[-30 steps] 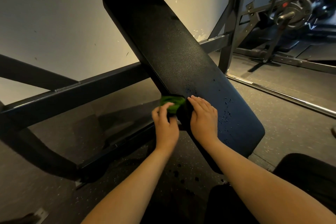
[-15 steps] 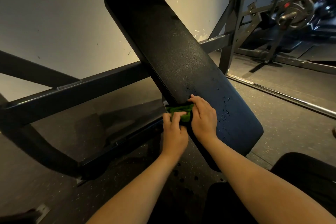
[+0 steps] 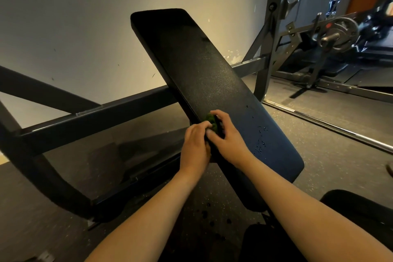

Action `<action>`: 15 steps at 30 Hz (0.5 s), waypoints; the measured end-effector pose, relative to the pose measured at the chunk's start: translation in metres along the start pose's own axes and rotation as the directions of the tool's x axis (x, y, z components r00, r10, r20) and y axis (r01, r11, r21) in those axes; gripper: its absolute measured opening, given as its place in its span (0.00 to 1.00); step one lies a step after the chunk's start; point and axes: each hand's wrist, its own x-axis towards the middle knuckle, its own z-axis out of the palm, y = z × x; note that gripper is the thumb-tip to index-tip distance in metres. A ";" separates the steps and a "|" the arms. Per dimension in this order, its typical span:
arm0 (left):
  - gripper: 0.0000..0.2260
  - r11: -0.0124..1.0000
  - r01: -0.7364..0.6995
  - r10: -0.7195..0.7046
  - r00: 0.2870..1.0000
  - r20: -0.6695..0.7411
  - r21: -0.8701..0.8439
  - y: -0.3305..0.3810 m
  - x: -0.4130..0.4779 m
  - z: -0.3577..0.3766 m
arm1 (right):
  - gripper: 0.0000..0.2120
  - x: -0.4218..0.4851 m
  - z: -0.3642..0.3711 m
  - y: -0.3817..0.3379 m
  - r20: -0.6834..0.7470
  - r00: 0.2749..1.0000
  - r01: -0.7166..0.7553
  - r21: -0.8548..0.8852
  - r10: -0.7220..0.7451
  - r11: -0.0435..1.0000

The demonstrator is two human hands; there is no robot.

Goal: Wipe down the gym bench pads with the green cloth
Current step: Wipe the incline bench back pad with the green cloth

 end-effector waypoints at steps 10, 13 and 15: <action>0.35 0.978 0.176 -0.167 0.982 0.085 -0.110 -0.008 0.023 -0.014 | 0.14 0.037 0.007 0.012 -0.231 0.968 0.011 -0.352 -0.098 0.936; 0.35 0.967 0.226 -0.208 0.966 0.152 -0.116 -0.009 0.036 -0.018 | 0.17 0.041 0.022 0.009 -0.099 0.994 0.020 -0.321 -0.054 0.947; 0.35 0.973 0.219 -0.203 0.963 0.176 -0.074 -0.014 0.041 -0.023 | 0.21 0.044 0.021 0.012 0.037 0.998 0.067 -0.398 -0.057 0.915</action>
